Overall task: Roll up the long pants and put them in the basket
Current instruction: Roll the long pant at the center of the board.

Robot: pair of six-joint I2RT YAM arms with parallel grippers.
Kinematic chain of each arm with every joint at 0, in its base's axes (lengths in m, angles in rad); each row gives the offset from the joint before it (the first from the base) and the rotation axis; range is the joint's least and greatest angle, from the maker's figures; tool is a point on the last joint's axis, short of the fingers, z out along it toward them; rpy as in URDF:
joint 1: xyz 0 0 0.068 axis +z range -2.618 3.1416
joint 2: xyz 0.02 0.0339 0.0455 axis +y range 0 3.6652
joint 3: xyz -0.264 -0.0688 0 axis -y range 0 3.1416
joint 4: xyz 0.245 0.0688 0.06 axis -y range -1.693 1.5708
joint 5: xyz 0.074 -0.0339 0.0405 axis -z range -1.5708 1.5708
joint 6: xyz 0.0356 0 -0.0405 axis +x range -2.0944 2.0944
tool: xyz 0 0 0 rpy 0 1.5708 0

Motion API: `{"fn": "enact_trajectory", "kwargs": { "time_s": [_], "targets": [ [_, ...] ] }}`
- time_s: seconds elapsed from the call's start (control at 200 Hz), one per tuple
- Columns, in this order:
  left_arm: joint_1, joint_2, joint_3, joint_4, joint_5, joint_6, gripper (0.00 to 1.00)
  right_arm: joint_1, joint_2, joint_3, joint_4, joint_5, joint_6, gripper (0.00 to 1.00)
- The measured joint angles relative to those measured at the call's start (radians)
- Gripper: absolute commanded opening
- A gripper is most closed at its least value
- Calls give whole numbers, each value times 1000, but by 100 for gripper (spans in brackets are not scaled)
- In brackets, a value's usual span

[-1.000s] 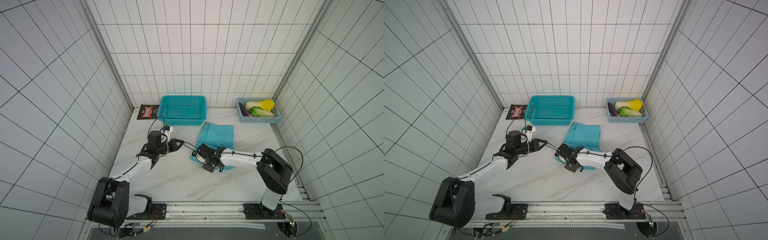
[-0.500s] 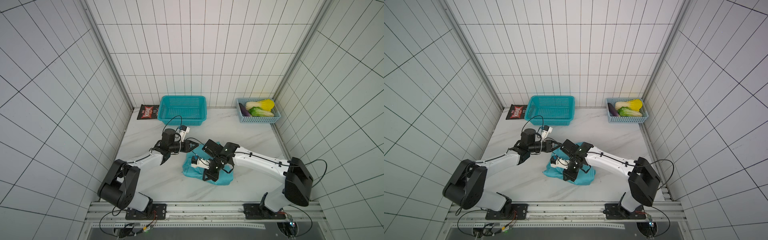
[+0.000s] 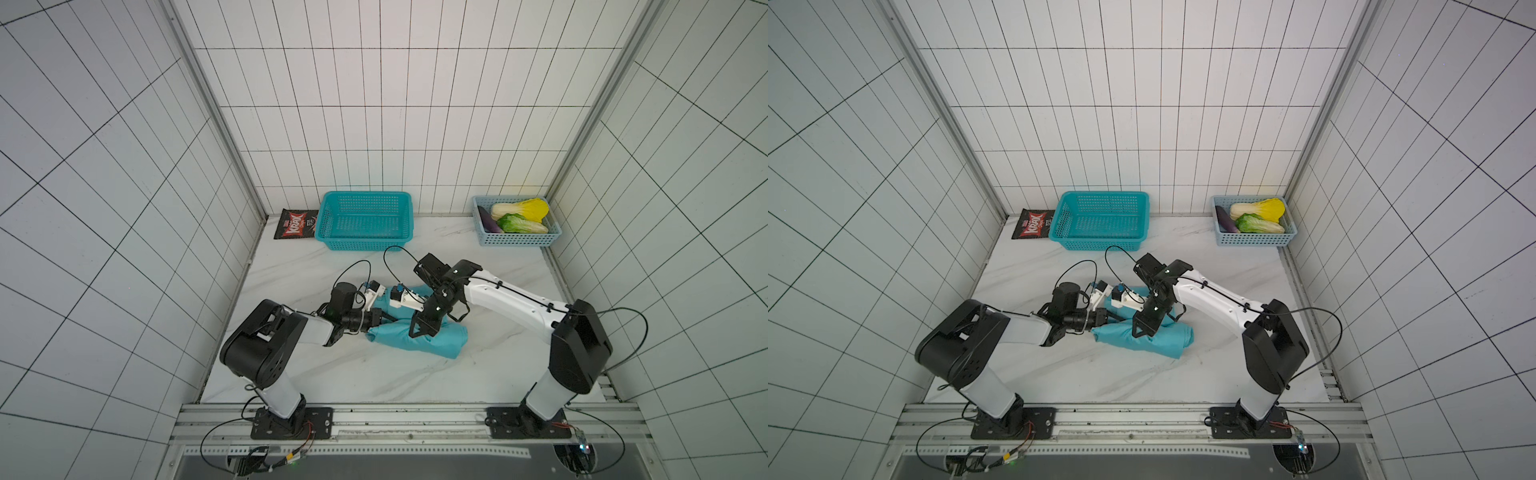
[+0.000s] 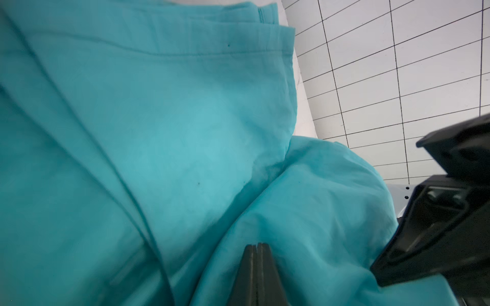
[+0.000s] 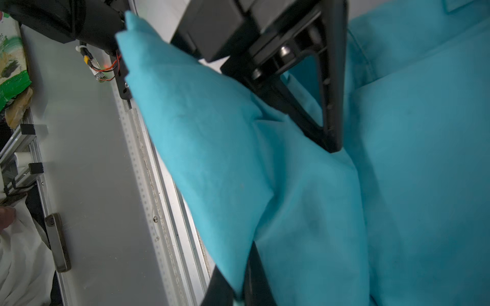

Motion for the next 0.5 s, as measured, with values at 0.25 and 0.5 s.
{"fn": "enact_trajectory", "kwargs": {
  "time_s": [0.25, 0.5],
  "targets": [
    [34, 71, 19, 6, 5, -29, 0, -49, 136, 112, 8, 115, 30, 0],
    [246, 132, 8, 58, 29, -146, 0, -117, 320, 267, 5, 125, 26, 0]
  ]
}}
